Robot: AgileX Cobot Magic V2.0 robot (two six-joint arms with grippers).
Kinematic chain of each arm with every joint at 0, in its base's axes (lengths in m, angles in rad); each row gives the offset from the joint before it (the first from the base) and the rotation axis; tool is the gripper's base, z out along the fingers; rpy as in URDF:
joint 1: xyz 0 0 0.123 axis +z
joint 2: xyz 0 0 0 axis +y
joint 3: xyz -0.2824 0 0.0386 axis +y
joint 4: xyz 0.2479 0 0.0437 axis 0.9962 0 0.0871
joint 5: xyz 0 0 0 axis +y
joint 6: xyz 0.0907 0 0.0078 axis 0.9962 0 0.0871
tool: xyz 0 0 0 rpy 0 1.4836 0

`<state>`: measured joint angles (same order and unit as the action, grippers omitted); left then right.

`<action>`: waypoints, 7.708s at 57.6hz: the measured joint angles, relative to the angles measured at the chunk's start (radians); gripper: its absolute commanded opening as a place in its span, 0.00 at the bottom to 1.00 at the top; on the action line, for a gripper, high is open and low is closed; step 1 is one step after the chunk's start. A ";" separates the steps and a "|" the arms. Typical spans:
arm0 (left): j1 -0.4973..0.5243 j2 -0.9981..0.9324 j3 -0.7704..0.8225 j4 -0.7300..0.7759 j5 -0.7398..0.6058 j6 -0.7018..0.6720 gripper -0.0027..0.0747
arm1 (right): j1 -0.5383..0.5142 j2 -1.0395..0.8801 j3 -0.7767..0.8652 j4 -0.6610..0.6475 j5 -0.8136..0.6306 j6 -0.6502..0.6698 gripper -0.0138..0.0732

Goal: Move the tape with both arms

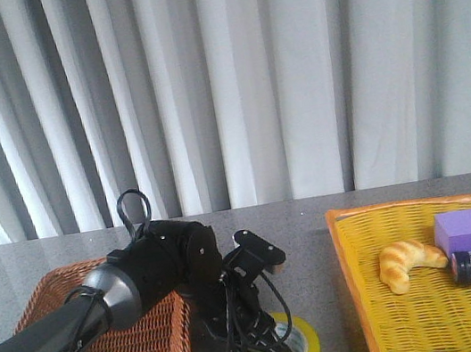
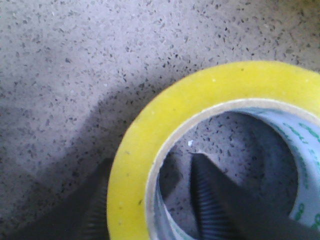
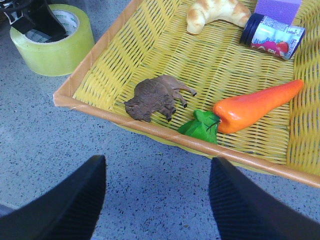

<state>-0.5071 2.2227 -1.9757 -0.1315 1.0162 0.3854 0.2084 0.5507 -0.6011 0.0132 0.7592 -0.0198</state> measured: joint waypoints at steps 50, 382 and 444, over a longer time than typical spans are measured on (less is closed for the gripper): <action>0.067 -0.282 0.003 0.054 0.062 -0.054 0.24 | 0.000 0.000 0.000 0.000 0.000 0.000 0.68; 0.452 -2.233 2.000 0.051 -0.916 -0.368 0.03 | 0.000 0.000 0.000 -0.001 0.002 0.000 0.15; 0.452 -2.233 2.000 0.051 -0.916 -0.369 0.03 | -0.256 -0.562 0.626 0.046 -0.609 -0.012 0.15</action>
<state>-0.0548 -0.0101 0.0245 -0.0806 0.1005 0.0164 -0.0478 -0.0114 0.0252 0.0593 0.1506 -0.0315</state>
